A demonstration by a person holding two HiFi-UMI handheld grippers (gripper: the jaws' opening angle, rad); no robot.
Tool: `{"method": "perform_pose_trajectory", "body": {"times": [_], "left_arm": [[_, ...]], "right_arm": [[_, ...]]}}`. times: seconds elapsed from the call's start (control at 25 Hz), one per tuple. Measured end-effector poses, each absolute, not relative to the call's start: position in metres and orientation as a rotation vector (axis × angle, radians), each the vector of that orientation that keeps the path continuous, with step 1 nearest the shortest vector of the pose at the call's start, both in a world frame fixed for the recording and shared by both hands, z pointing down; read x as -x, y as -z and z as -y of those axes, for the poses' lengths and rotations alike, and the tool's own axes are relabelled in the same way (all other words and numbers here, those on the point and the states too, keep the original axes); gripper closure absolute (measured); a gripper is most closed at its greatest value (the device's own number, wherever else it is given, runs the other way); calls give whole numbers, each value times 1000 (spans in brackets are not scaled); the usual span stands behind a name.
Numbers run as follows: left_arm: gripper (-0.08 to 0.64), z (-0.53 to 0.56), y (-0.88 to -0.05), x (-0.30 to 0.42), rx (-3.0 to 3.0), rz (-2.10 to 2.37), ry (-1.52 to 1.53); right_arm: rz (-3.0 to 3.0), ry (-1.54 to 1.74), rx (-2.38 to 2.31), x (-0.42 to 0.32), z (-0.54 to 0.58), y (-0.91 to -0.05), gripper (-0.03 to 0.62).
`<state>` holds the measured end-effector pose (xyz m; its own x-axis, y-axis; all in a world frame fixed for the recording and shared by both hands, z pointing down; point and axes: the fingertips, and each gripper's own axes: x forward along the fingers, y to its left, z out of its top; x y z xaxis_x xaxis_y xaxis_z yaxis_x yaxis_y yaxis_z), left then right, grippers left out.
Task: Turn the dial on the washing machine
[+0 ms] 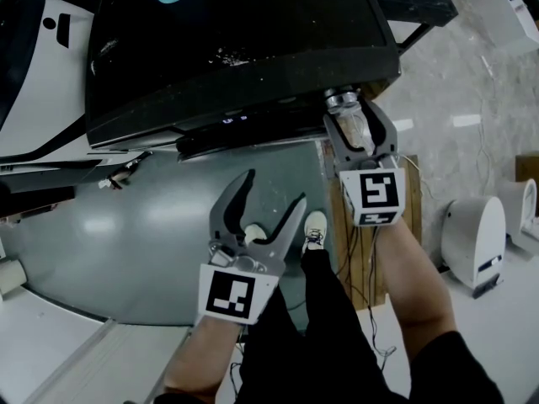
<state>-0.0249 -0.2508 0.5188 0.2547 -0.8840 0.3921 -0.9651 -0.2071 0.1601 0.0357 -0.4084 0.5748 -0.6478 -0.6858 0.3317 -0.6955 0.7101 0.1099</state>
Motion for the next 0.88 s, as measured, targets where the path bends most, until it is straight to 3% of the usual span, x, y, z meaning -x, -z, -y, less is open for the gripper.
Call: {"method": "perform_pose_trajectory", "body": {"times": [0.36,0.88], "left_arm": [[261,244,-519,29,-2158,1689,-287],[261,239,-519,28,-2164,1678,-279]], "right_arm": [[2704,-574,-1141,-43,413,-578,333],[2624,-137,-1092,-38,404,-570,302]]}}
